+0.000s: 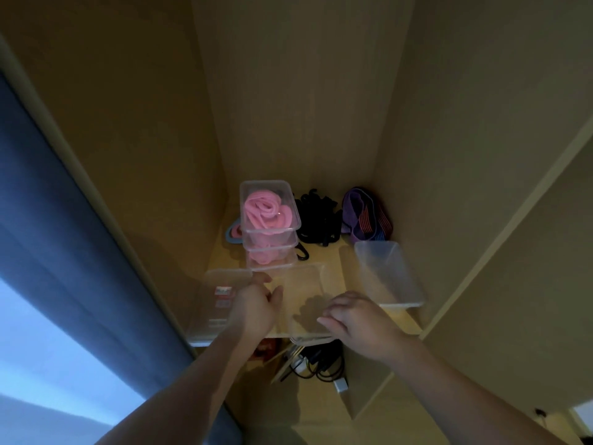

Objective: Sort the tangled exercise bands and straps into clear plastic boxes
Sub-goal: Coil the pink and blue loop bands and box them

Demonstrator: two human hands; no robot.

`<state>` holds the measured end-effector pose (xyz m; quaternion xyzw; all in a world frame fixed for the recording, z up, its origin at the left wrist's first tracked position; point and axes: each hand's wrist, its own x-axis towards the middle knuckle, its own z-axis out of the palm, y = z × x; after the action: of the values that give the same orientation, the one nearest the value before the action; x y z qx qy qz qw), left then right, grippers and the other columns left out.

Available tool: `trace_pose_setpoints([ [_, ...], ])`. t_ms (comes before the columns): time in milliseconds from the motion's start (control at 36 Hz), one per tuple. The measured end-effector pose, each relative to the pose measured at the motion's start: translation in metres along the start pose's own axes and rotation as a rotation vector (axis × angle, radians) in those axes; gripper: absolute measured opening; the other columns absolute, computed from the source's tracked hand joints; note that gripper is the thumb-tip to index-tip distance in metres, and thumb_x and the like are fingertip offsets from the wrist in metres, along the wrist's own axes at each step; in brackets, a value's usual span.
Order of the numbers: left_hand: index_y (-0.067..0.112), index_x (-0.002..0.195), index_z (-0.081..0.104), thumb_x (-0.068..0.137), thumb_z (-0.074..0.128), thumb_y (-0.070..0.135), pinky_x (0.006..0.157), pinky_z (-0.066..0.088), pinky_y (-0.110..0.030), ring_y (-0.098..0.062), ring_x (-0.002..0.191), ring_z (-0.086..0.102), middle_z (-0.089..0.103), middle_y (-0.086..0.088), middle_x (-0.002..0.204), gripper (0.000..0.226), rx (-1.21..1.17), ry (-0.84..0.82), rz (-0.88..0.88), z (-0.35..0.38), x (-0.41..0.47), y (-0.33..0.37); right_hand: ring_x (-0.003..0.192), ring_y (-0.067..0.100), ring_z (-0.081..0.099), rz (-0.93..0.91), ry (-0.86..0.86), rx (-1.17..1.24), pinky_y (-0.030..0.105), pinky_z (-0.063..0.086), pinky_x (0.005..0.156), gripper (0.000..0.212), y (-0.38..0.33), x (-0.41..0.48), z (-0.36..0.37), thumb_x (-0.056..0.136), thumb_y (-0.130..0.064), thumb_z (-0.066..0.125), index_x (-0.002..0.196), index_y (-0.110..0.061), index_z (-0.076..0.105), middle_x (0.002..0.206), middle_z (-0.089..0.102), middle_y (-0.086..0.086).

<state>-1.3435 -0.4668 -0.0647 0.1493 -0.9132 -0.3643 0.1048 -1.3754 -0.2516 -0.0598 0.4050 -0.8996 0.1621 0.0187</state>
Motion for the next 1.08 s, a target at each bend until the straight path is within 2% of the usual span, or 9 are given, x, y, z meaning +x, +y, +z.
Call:
trace_pose_setpoints([
  [167, 0.015, 0.108, 0.056, 0.096, 0.053, 0.032, 0.07, 0.048, -0.029, -0.023, 0.08, 0.065, 0.064, 0.0, 0.078, 0.021, -0.127, 0.076, -0.034, -0.042, 0.025, -0.009, 0.083, 0.011, 0.06, 0.069, 0.111, 0.047, 0.035, 0.05, 0.075, 0.06, 0.012, 0.041, -0.026, 0.096, -0.056, 0.028, 0.087, -0.014, 0.07, 0.087, 0.066, -0.002],
  [306, 0.019, 0.116, 0.055, 0.1, 0.045, 0.033, 0.069, 0.035, -0.02, -0.014, 0.086, 0.058, 0.058, 0.008, 0.091, 0.024, -0.239, 0.135, 0.002, -0.073, 0.039, 0.006, 0.068, 0.018, 0.06, 0.099, 0.233, 0.138, 0.044, 0.048, 0.062, 0.063, 0.019, 0.079, -0.056, 0.094, -0.057, 0.031, 0.077, -0.008, 0.067, 0.074, 0.062, 0.005],
  [389, 0.021, 0.118, 0.054, 0.1, 0.045, 0.034, 0.076, 0.041, -0.024, -0.017, 0.093, 0.061, 0.062, 0.004, 0.1, 0.024, -0.273, 0.123, 0.02, -0.084, 0.058, 0.015, 0.066, 0.018, 0.061, 0.132, 0.29, 0.176, 0.043, 0.049, 0.062, 0.044, 0.026, 0.105, -0.07, 0.096, -0.042, 0.048, 0.081, -0.008, 0.07, 0.073, 0.064, 0.005],
  [528, 0.012, 0.12, 0.06, 0.091, 0.046, 0.04, 0.092, 0.046, -0.034, -0.029, 0.106, 0.059, 0.06, -0.012, 0.119, 0.042, -0.078, 0.178, 0.148, -0.092, 0.101, 0.034, 0.071, 0.013, 0.062, 0.147, 0.241, 0.194, 0.03, 0.044, 0.062, 0.029, 0.043, 0.155, -0.092, 0.097, -0.035, 0.051, 0.084, -0.018, 0.072, 0.075, 0.064, -0.006],
  [639, 0.004, 0.131, 0.055, 0.095, 0.048, 0.035, 0.1, 0.03, -0.024, -0.031, 0.122, 0.051, 0.054, -0.017, 0.133, 0.048, 0.159, 0.123, 0.322, -0.088, 0.136, 0.048, 0.1, 0.01, 0.061, 0.155, 0.179, 0.249, 0.021, 0.042, 0.082, 0.033, 0.059, 0.204, -0.105, 0.096, -0.037, 0.053, 0.117, -0.017, 0.069, 0.108, 0.068, -0.007],
  [722, 0.011, 0.15, 0.029, 0.099, 0.038, 0.044, 0.115, 0.01, -0.027, -0.023, 0.145, 0.019, 0.024, -0.009, 0.158, 0.061, 0.437, -0.058, 0.346, -0.079, 0.158, 0.059, 0.112, 0.012, 0.058, 0.14, 0.125, 0.315, 0.018, 0.038, 0.089, 0.038, 0.073, 0.242, -0.107, 0.097, -0.039, 0.051, 0.124, -0.015, 0.064, 0.122, 0.065, -0.002],
  [861, 0.024, 0.153, 0.017, 0.087, 0.015, 0.065, 0.119, 0.007, -0.04, -0.025, 0.148, 0.005, 0.007, -0.006, 0.162, 0.077, 0.661, -0.188, 0.331, -0.056, 0.184, 0.057, 0.094, 0.013, 0.064, 0.05, 0.103, 0.363, 0.024, 0.046, 0.082, 0.029, 0.092, 0.302, -0.093, 0.097, -0.031, 0.053, 0.107, -0.01, 0.071, 0.108, 0.071, 0.003],
  [944, 0.026, 0.153, 0.012, 0.09, 0.016, 0.07, 0.12, 0.0, -0.041, -0.027, 0.148, 0.003, 0.004, -0.007, 0.162, 0.077, 0.718, -0.216, 0.32, -0.048, 0.19, 0.042, 0.098, 0.008, 0.062, -0.063, 0.034, 0.381, 0.019, 0.044, 0.084, 0.024, 0.098, 0.331, -0.079, 0.097, -0.023, 0.055, 0.109, -0.01, 0.071, 0.109, 0.07, -0.002],
  [1083, 0.024, 0.154, 0.01, 0.086, 0.014, 0.072, 0.119, -0.007, -0.037, -0.026, 0.149, -0.001, 0.002, -0.008, 0.162, 0.083, 0.709, -0.182, 0.339, -0.046, 0.186, 0.035, 0.104, 0.016, 0.063, -0.202, -0.185, 0.314, 0.031, 0.047, 0.094, 0.024, 0.11, 0.368, -0.054, 0.096, -0.02, 0.056, 0.113, -0.009, 0.069, 0.114, 0.069, 0.004],
])
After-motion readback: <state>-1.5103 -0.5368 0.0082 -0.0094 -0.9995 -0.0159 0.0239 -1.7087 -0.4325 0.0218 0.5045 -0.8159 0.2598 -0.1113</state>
